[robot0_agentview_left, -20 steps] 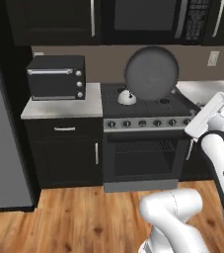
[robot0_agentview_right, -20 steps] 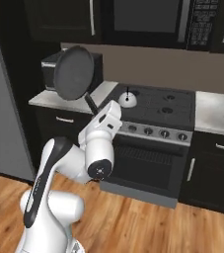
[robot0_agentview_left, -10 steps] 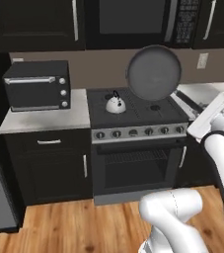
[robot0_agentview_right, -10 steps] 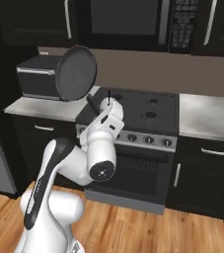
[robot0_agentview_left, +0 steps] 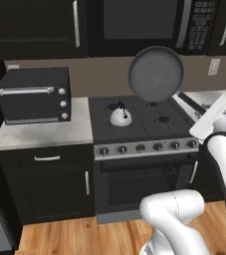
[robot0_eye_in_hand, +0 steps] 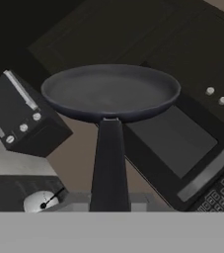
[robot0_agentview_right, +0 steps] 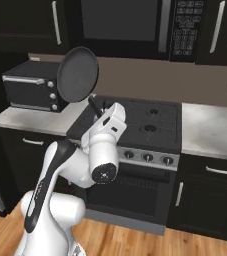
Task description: Pick the pan from the cabinet and place it on the stove. Then turn on the stove burner for the pan.
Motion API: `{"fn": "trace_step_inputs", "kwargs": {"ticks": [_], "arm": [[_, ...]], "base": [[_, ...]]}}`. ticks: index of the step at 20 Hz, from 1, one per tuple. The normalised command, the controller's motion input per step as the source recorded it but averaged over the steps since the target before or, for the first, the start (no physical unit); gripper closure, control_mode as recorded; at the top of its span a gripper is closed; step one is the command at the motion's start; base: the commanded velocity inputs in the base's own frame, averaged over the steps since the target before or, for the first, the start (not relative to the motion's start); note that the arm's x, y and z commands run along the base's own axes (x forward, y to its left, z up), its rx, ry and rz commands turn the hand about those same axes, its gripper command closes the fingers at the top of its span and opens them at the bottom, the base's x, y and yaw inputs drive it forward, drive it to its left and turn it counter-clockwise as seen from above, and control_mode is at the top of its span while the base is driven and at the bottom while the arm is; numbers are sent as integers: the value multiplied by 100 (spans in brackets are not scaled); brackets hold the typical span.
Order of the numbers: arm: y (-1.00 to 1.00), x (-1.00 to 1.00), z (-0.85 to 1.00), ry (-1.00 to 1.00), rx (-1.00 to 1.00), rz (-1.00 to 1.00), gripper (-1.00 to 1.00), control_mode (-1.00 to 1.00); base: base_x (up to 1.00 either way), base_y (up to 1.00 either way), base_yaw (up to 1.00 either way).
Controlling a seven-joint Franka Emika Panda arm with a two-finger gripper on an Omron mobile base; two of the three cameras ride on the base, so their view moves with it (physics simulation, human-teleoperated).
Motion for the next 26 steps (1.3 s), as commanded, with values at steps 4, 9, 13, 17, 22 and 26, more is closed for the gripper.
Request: {"fn": "trace_step_inputs", "kwargs": {"ticks": [4,9,13,17,22,26], "arm": [[0,0,0,0,0,0,100,100],[0,0,0,0,0,0,100,100],[0,0,0,0,0,0,100,100],[0,0,0,0,0,0,100,100],[0,0,0,0,0,0,100,100],[0,0,0,0,0,0,100,100]], "base": [[39,32,-5],[43,40,-5],[44,32,-4],[42,13,-1],[35,14,-2],[31,22,-4]]}}
